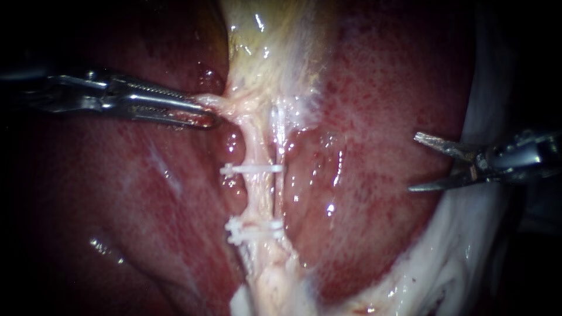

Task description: Go to the cutting position left tube

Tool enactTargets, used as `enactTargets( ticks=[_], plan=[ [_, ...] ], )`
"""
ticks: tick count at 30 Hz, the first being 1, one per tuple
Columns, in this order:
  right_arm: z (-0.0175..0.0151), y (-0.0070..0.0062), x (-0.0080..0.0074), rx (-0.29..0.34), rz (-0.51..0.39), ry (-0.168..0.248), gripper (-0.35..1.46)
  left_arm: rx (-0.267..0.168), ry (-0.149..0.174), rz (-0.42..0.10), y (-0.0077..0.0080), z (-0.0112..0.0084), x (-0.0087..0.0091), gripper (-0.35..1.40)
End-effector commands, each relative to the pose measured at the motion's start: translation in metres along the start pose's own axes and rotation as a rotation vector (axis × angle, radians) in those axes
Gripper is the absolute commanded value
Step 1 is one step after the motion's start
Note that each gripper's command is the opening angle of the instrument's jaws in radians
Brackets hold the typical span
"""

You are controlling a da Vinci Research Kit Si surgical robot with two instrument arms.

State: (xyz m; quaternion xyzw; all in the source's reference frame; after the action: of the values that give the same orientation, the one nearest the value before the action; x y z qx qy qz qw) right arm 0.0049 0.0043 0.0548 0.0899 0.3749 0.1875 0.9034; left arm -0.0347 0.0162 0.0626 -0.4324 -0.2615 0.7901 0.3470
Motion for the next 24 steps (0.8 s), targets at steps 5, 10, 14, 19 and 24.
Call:
enactTargets(
  ticks=[5,10,14,19,24],
  plan=[
    [0.0,0.0,0.0,0.001,-0.001,0.0,1.43,-0.005,-0.002,-0.005,0.0009,-0.0031,0.0012,-0.35],
    [0.0,0.0,0.0,0.001,-0.001,0.0,1.43,0.017,0.037,-0.025,0.0011,-0.0075,0.0029,-0.35],
    [0.0,0.0,0.0,0.001,0.0,0.003,1.43,0.026,0.047,-0.015,0.001,-0.0089,0.0036,-0.35],
    [0.0005,-0.0002,0.0006,0.028,0.003,0.018,1.43,0.03,0.048,-0.014,0.0011,-0.0084,0.0034,-0.35],
    [0.0019,-0.0009,0.0019,0.185,0.024,0.057,1.43,0.031,0.048,-0.015,0.0013,-0.0084,0.0035,-0.35]
  ],
)
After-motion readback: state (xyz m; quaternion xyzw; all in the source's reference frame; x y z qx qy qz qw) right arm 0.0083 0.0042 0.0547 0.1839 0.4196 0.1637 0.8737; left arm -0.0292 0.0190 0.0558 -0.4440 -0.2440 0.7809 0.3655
